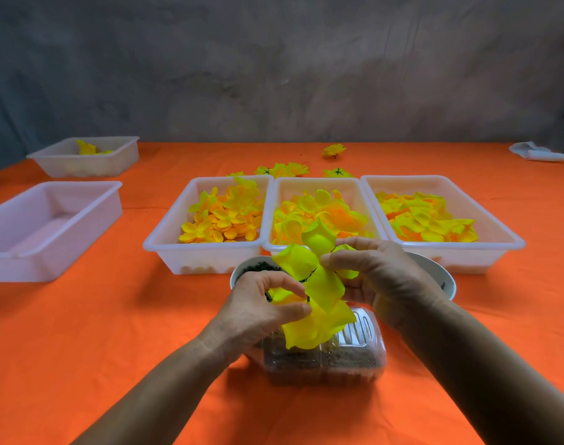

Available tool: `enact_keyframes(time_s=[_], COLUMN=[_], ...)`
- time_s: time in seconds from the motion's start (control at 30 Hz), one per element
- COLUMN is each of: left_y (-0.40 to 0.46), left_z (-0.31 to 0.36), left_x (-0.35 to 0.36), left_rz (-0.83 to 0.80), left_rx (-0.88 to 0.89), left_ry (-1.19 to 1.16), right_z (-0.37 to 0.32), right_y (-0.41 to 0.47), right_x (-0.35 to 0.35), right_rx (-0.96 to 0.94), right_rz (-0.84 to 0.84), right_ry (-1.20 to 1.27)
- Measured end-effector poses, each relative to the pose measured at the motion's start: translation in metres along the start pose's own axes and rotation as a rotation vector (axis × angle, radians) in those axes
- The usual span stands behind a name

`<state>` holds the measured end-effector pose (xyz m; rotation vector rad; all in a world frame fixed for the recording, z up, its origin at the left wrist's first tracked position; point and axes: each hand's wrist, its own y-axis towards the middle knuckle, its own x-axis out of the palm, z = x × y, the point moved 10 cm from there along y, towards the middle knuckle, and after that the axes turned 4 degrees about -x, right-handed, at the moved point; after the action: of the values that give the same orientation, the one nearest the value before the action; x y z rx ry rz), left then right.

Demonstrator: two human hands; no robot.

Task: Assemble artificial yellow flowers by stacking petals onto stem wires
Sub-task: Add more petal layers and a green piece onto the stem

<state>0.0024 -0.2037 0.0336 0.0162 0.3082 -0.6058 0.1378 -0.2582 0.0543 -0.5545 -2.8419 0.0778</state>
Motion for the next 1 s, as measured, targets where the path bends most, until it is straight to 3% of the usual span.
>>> enact_keyframes(time_s=[0.23,0.43,0.6,0.83,1.0], left_y=[-0.002,-0.003,-0.006,0.002,0.007], left_z=[0.017,0.03,0.039,0.023,0.018], left_x=[-0.004,-0.051,-0.028,-0.016,-0.009], left_rz=[-0.036,0.273,0.147,0.06,-0.018], left_rx=[0.089,0.176,0.138,0.011,-0.081], left_ry=[-0.08,-0.33,-0.296,-0.4,-0.483], right_z=[0.0,-0.002,-0.004,0.002,0.001], right_y=[0.0,0.0,-0.002,-0.005,-0.005], right_x=[-0.002,-0.002,0.0,0.0,-0.006], right_rx=[-0.005,-0.037,-0.059,0.011,0.005], right_rz=[0.041,0.053,0.057,-0.022,0.023], right_ry=[-0.008,-0.017,-0.058,-0.103,-0.117])
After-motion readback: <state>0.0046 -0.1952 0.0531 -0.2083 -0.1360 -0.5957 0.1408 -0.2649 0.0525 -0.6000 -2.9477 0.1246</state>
